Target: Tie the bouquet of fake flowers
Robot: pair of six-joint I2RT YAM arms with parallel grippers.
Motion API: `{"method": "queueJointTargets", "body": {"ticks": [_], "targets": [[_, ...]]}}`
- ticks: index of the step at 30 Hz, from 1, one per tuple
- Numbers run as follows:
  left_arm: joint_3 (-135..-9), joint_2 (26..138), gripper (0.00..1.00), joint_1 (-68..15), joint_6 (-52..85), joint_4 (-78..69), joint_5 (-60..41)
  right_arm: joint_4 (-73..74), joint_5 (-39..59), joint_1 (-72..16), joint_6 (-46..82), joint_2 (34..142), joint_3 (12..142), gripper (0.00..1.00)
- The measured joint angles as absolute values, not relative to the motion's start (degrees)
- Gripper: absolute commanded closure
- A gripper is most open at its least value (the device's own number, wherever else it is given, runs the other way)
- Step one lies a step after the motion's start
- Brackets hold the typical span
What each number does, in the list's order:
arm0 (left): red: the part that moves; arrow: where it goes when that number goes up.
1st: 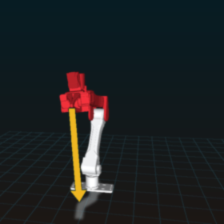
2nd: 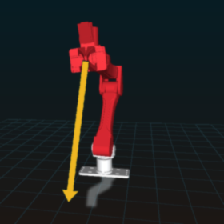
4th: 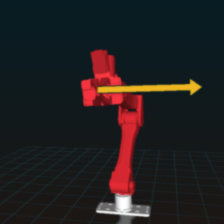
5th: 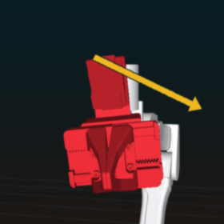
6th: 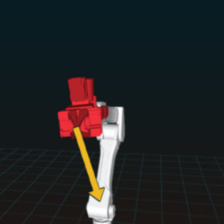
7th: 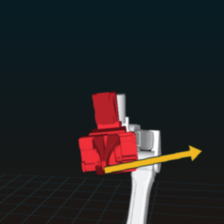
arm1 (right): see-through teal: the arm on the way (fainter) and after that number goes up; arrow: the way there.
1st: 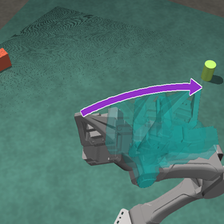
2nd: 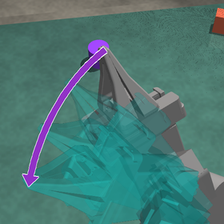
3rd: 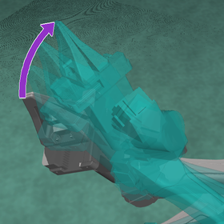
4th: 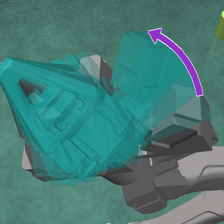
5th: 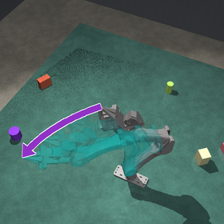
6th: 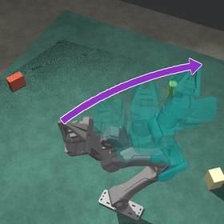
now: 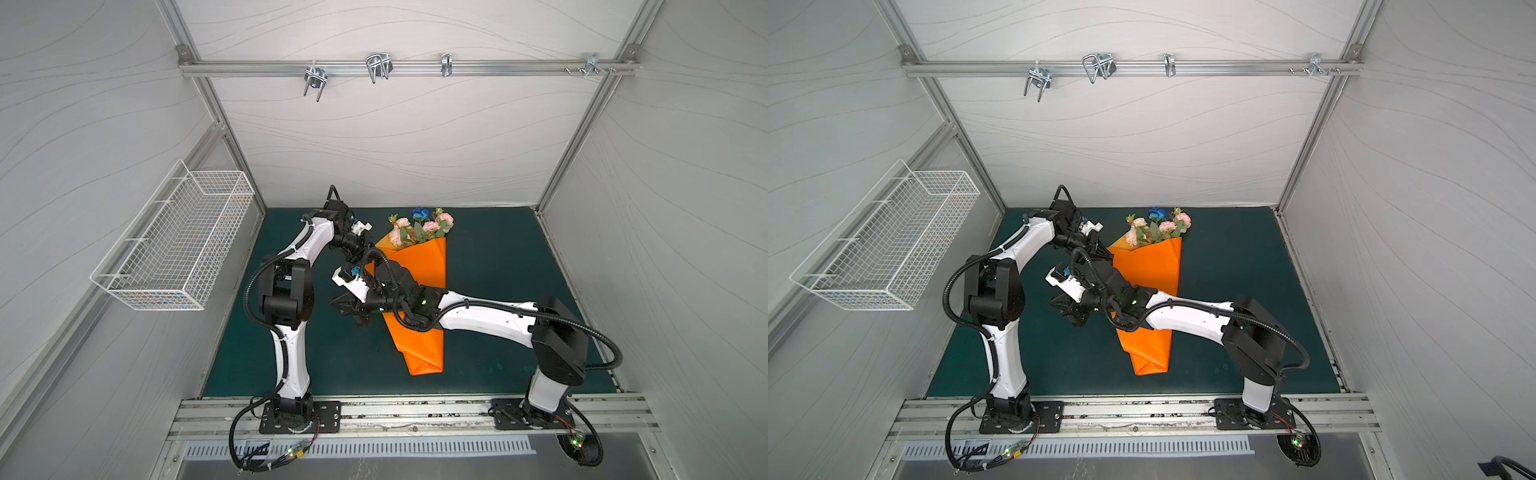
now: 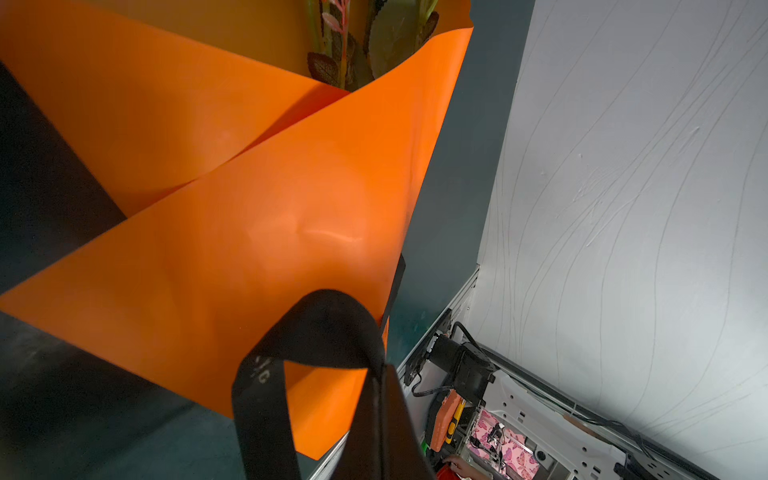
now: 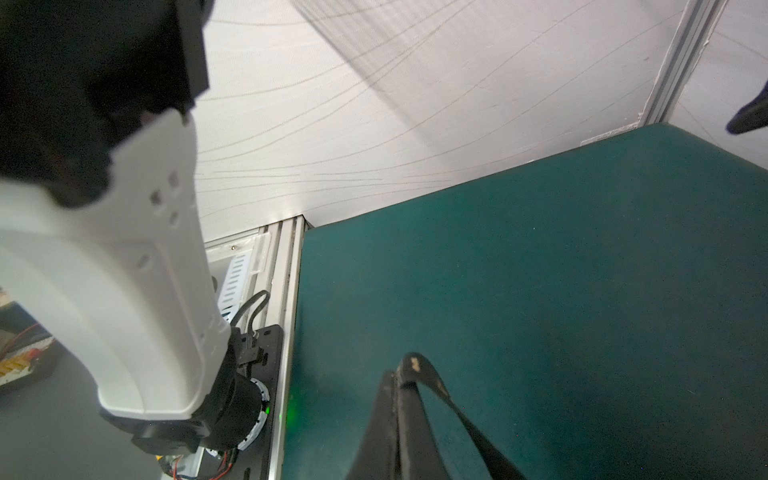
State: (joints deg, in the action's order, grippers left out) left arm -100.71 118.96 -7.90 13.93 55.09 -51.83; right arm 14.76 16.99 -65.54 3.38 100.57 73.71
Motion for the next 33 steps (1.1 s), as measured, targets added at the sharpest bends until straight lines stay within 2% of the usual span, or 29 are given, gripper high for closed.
{"method": "queueJointTargets", "body": {"ticks": [6, 8, 13, 14, 15, 16, 25, 28, 33], "targets": [[-100.4, 118.9, 1.0, -7.9, 15.4, 52.9, -51.4, 15.9, 15.9, -65.5, 4.6, 99.2, 73.1, 0.94], [-99.7, 118.4, 1.0, -7.9, 15.7, 52.0, -51.4, 16.4, 15.6, -65.1, 5.2, 99.2, 73.1, 0.88], [-99.4, 117.6, 1.0, -7.9, 16.4, 51.9, -51.2, 18.6, 15.7, -63.6, 7.9, 100.1, 73.2, 0.86], [-99.3, 117.5, 1.0, -7.9, 16.5, 51.8, -51.2, 19.2, 15.9, -63.1, 8.5, 100.4, 73.2, 0.87], [-99.3, 117.4, 1.0, -7.9, 16.6, 51.7, -51.2, 19.7, 16.1, -62.6, 9.4, 100.8, 73.2, 0.96], [-99.2, 117.4, 1.0, -7.9, 16.7, 51.5, -51.2, 20.1, 16.6, -62.1, 10.1, 101.1, 73.3, 1.0], [-98.7, 117.0, 1.0, -7.9, 16.8, 50.5, -50.0, 19.7, 18.8, -60.1, 14.0, 101.9, 73.9, 1.0], [-98.2, 115.7, 1.0, -7.9, 16.9, 50.3, -48.6, 16.1, 19.2, -60.1, 14.9, 98.7, 73.0, 0.98], [-93.4, 109.7, 1.0, -7.9, 18.8, 48.0, -45.7, 6.7, 18.5, -60.0, 16.8, 87.4, 68.8, 0.99]]}}
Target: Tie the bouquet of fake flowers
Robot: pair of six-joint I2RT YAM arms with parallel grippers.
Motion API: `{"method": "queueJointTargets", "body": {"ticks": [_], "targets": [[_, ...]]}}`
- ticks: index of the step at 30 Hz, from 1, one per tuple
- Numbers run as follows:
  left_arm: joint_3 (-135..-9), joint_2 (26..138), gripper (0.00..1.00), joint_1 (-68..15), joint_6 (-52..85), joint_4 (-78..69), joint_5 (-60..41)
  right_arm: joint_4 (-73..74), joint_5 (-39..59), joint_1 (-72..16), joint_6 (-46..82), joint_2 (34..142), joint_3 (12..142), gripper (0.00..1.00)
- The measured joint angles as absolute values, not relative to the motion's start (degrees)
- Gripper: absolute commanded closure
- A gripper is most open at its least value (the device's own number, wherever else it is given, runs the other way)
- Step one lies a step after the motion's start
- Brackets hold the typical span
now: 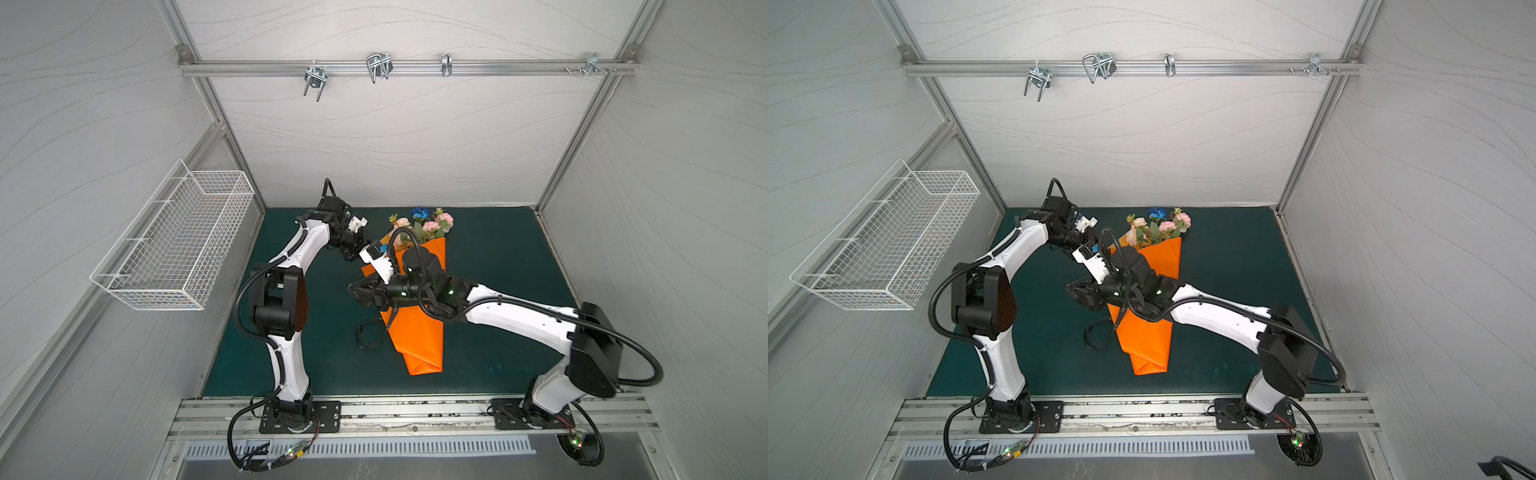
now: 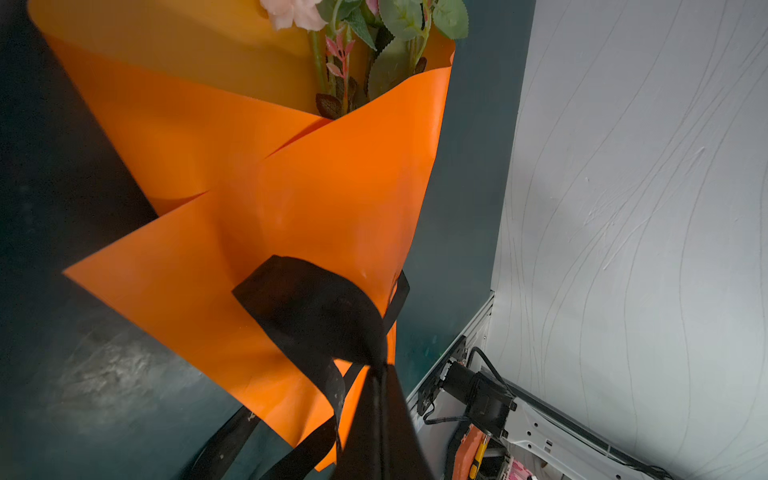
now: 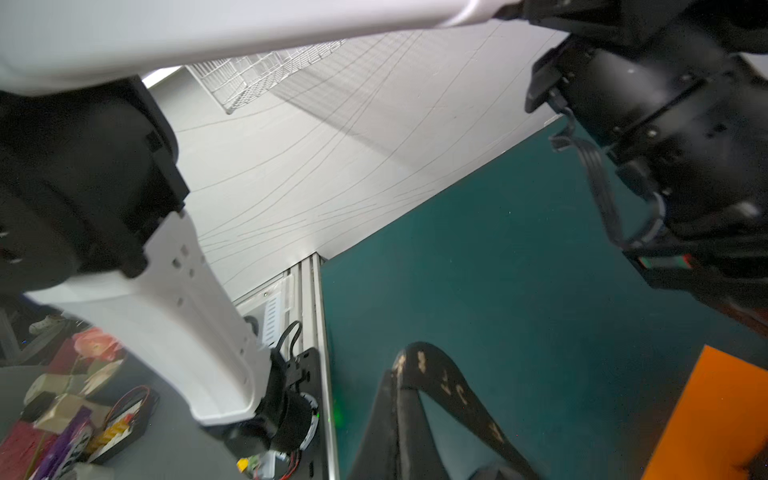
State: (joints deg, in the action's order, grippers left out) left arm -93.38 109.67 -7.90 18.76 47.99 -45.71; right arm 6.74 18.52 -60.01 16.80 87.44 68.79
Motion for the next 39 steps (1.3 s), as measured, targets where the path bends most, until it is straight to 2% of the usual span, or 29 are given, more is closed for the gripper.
{"method": "queueJointTargets", "body": {"ticks": [10, 21, 22, 25, 29, 31, 32, 35, 39], "targets": [[-67.7, 85.1, 1.0, -8.3, 30.2, 38.6, -34.9, -14.9, 12.3, -56.5, 22.9, 70.6, 54.2, 1.0], [-47.3, 62.7, 1.0, -9.4, 41.1, 41.5, -16.2, -32.2, 7.8, -49.7, 25.0, 66.9, 52.4, 1.0], [-45.2, 61.8, 0.98, -9.5, 42.4, 42.1, -14.8, -32.7, 7.6, -49.5, 25.1, 66.9, 52.1, 1.0], [-39.5, 59.9, 0.76, -9.5, 45.7, 43.5, -10.9, -33.6, 7.5, -49.0, 25.1, 66.9, 51.0, 1.0], [-38.2, 58.8, 0.32, -11.0, 48.4, 45.1, -6.5, -34.3, 7.4, -49.0, 24.9, 67.2, 50.2, 0.95], [-40.2, 58.5, 0.22, -13.9, 49.3, 47.0, -3.0, -34.8, 7.1, -48.9, 24.8, 67.6, 49.9, 0.92], [-42.0, 58.3, 0.19, -15.7, 49.6, 48.0, -0.8, -35.0, 6.9, -48.8, 24.6, 67.7, 49.6, 0.9], [-47.7, 57.1, 0.19, -20.5, 50.0, 48.5, 4.9, -35.6, 6.4, -48.2, 24.4, 67.9, 48.5, 0.88], [-51.8, 57.1, 0.26, -24.9, 47.5, 44.1, 8.0, -36.3, 5.7, -47.2, 24.2, 69.4, 47.8, 0.89]]}}
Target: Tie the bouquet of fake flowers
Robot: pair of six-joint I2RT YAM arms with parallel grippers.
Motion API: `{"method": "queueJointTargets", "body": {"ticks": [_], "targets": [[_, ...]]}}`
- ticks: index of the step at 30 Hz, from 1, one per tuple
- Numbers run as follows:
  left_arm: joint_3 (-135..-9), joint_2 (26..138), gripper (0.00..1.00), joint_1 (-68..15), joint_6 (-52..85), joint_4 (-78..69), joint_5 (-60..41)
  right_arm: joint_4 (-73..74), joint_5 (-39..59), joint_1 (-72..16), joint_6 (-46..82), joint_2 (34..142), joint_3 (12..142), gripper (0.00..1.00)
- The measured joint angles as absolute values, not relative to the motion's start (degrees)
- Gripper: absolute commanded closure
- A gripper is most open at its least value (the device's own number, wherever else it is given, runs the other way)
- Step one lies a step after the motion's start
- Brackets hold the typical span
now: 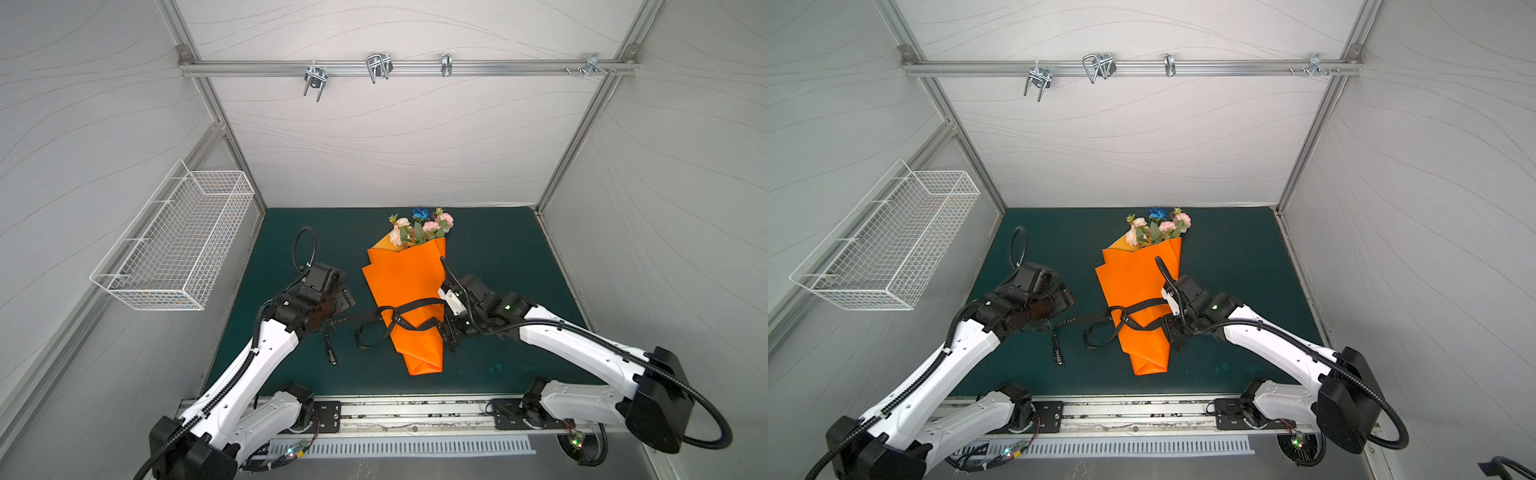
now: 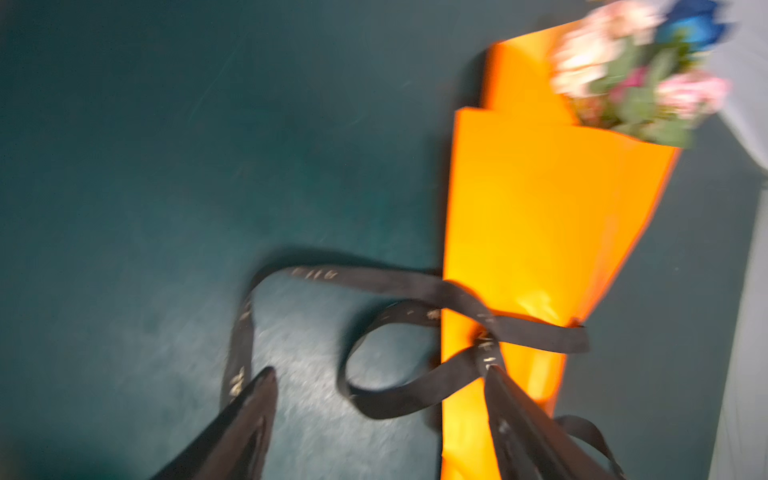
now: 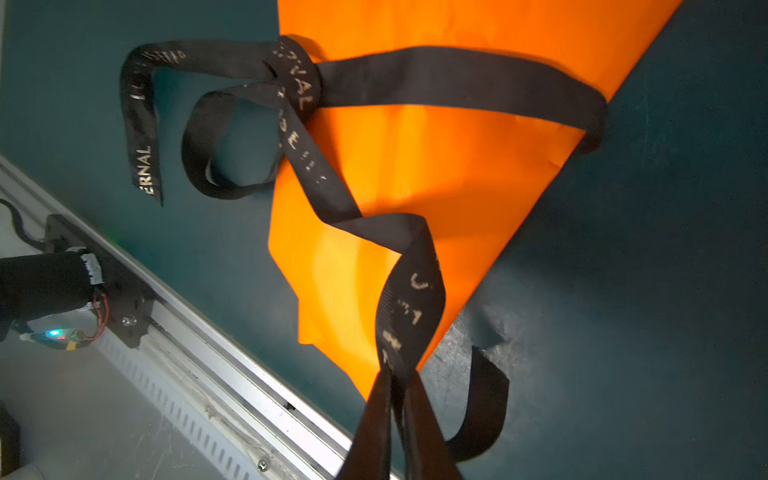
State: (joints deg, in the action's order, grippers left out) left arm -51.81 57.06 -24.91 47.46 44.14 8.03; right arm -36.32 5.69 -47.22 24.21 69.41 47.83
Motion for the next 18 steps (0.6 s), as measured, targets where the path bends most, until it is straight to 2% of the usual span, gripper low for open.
{"method": "queueJointTargets", "body": {"ticks": [4, 7, 12, 18], "targets": [[-54.5, 64.2, 0.29, -28.2, 40.1, 35.5, 4.6, -37.8, 4.0, -45.3, 23.7, 72.1, 47.7, 0.87], [-57.3, 73.9, 0.35, -30.2, 32.2, 28.6, -0.9, -38.6, 3.7, -44.0, 23.4, 73.0, 47.4, 0.73], [-63.5, 88.3, 0.49, -31.4, 19.0, 23.5, -10.2, -39.6, 3.4, -43.3, 23.6, 73.1, 47.3, 0.62], [-69.7, 97.4, 0.49, -32.0, 3.8, 26.5, -16.8, -41.7, 3.0, -42.7, 26.9, 69.0, 44.7, 0.58]]}}
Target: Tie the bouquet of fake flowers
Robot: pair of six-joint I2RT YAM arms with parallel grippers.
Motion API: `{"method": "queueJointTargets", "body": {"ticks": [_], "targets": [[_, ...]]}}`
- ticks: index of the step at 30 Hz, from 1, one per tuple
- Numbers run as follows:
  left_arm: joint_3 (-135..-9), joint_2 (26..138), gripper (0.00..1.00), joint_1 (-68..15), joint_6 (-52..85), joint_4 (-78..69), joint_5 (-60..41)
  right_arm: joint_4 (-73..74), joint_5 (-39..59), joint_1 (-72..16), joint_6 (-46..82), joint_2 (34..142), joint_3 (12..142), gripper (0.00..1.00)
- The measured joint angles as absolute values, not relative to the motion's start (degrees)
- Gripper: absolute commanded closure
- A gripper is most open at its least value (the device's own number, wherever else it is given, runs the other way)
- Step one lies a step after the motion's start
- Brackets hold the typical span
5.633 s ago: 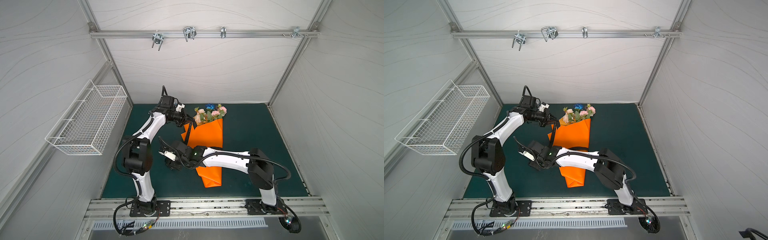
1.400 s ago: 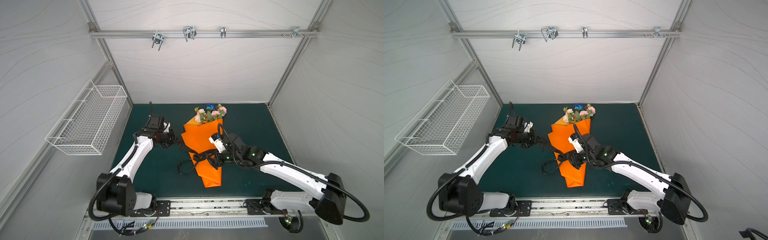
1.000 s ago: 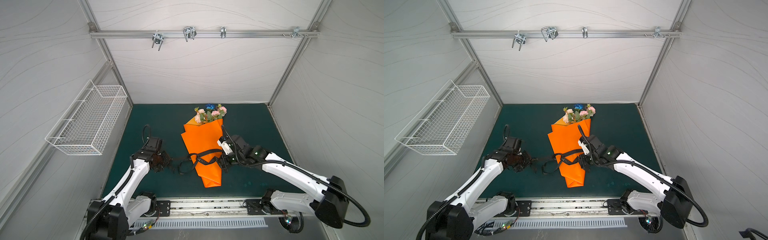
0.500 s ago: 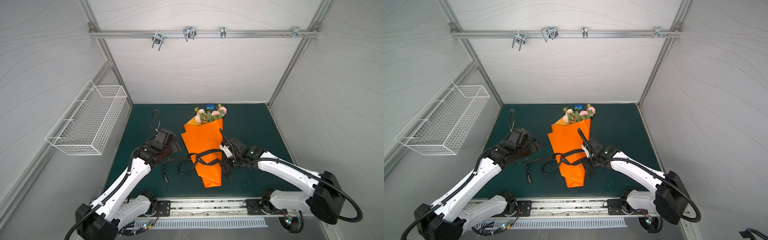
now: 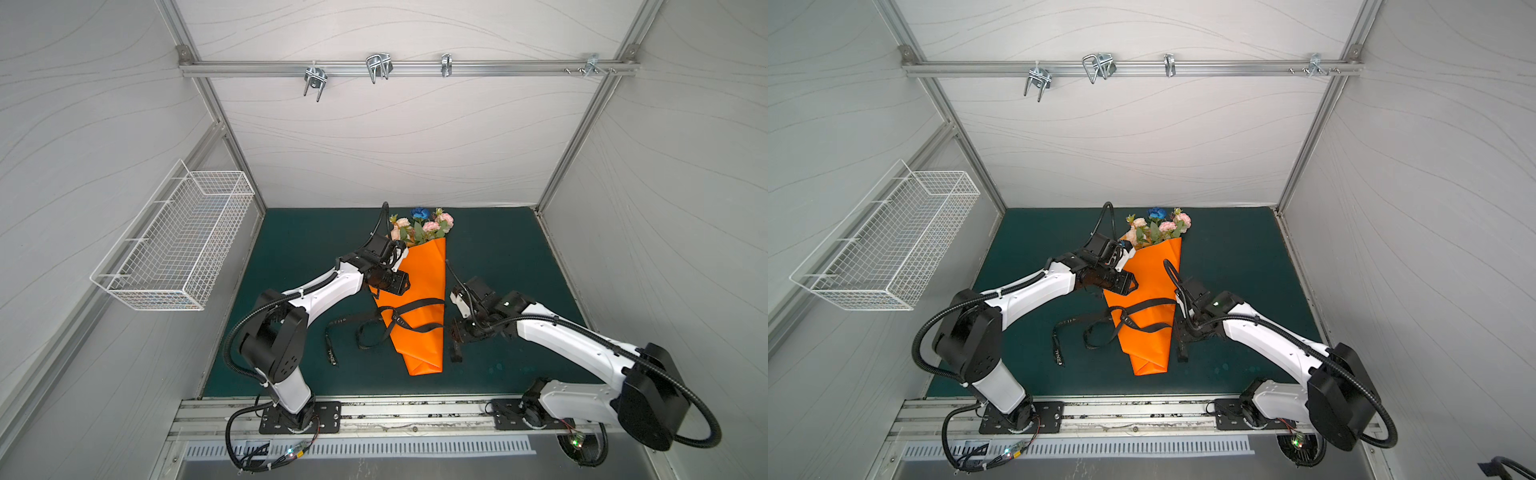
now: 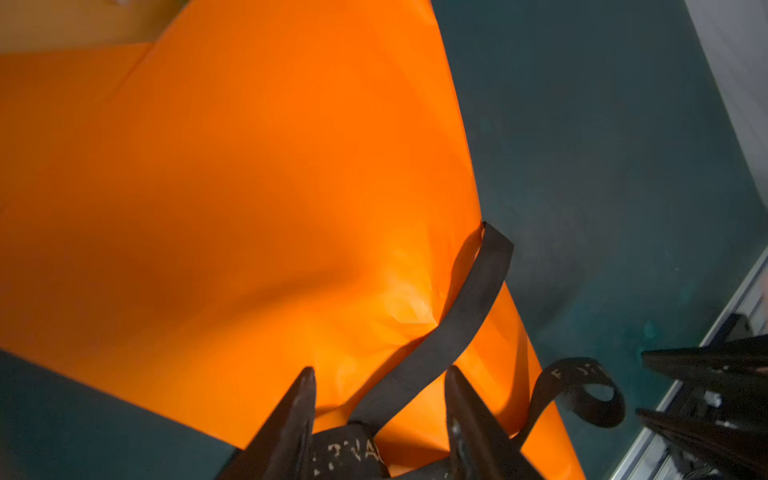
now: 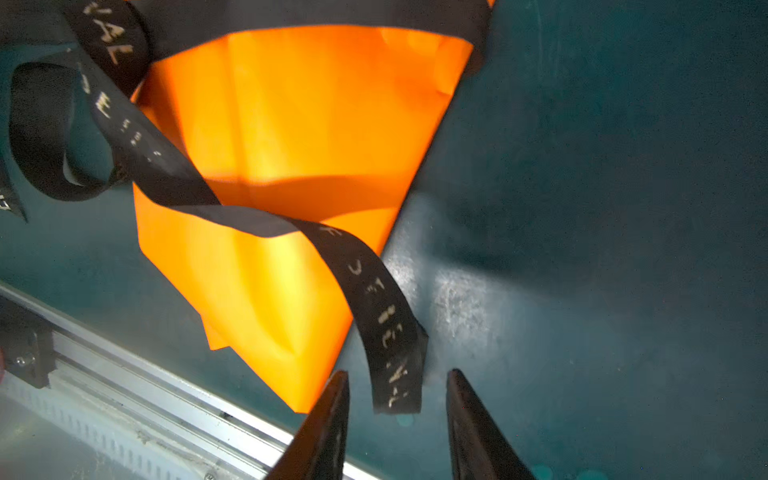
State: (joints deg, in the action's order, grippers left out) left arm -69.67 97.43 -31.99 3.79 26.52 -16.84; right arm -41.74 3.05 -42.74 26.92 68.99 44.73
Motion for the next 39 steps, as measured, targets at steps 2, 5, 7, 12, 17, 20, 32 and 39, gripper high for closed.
{"method": "queueJointTargets", "body": {"ticks": [2, 5, 7, 12, 17, 20, 32, 39], "targets": [[-70.7, 98.6, 0.49, -32.4, -0.3, 28.3, -17.9, -42.5, 3.2, -42.7, 29.1, 67.5, 43.3, 0.58], [-71.5, 99.5, 0.49, -33.7, -4.5, 30.4, -19.0, -42.7, 3.9, -42.8, 32.3, 65.7, 40.4, 0.56], [-71.8, 100.0, 0.49, -34.7, -6.2, 31.0, -19.4, -42.7, 4.3, -43.5, 34.8, 64.1, 38.3, 0.53], [-72.5, 103.0, 0.48, -36.6, -8.6, 32.6, -19.4, -42.4, 5.6, -47.5, 40.6, 59.8, 34.3, 0.49], [-72.8, 105.6, 0.48, -37.1, -9.4, 34.2, -17.7, -40.6, 6.2, -49.7, 44.0, 59.4, 31.7, 0.47], [-73.0, 105.9, 0.47, -37.2, -9.5, 34.9, -16.3, -39.1, 6.2, -49.8, 44.9, 60.8, 31.2, 0.47], [-73.2, 107.6, 0.54, -37.2, -9.4, 36.0, -14.1, -32.9, 4.4, -49.8, 45.0, 66.5, 31.1, 0.63], [-73.3, 108.4, 0.91, -37.2, -9.6, 36.2, -14.5, -30.6, 0.9, -49.8, 45.0, 67.6, 31.1, 0.92]]}}
